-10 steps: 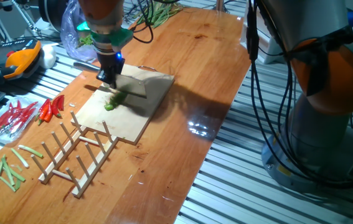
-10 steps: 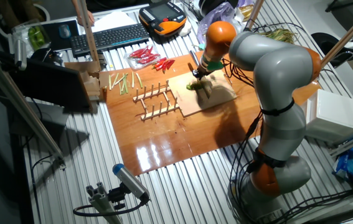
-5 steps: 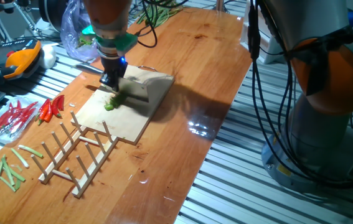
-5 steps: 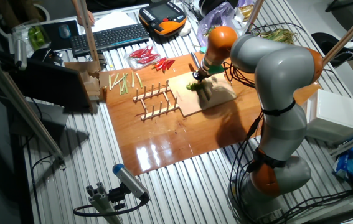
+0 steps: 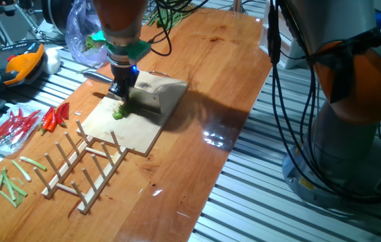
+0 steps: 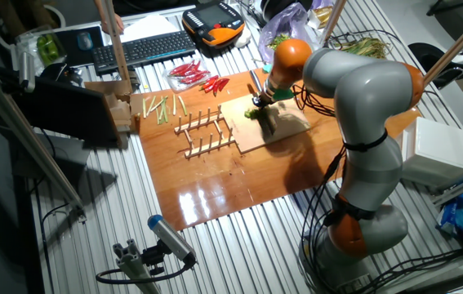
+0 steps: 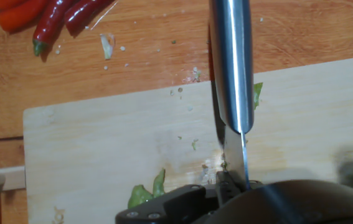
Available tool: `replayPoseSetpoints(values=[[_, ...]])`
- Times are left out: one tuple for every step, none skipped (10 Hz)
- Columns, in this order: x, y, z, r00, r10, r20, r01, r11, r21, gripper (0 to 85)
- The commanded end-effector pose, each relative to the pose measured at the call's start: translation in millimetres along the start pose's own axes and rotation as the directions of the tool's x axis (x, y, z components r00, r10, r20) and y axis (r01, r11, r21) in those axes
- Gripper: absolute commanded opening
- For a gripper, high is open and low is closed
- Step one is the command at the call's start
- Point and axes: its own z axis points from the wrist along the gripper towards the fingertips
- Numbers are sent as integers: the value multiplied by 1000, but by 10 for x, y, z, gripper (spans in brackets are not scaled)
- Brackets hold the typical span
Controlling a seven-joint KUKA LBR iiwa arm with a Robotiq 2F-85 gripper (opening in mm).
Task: Chop the chili peppers
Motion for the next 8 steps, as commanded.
replayPoseSetpoints(values=[[-15,8,-33,1000,-2,-9,2,1000,3,0],[-64,-21,-134,999,-10,-32,11,1000,1,0],[-116,-78,-242,998,-31,-46,32,999,8,0],[-188,-187,-360,997,-56,-58,57,998,11,0],[-219,-241,-406,996,-66,-60,66,998,12,0],[-221,-244,-407,996,-65,-62,66,998,9,0],[-204,-220,-389,996,-60,-62,61,998,6,0],[-171,-180,-355,997,-52,-60,52,999,2,0]])
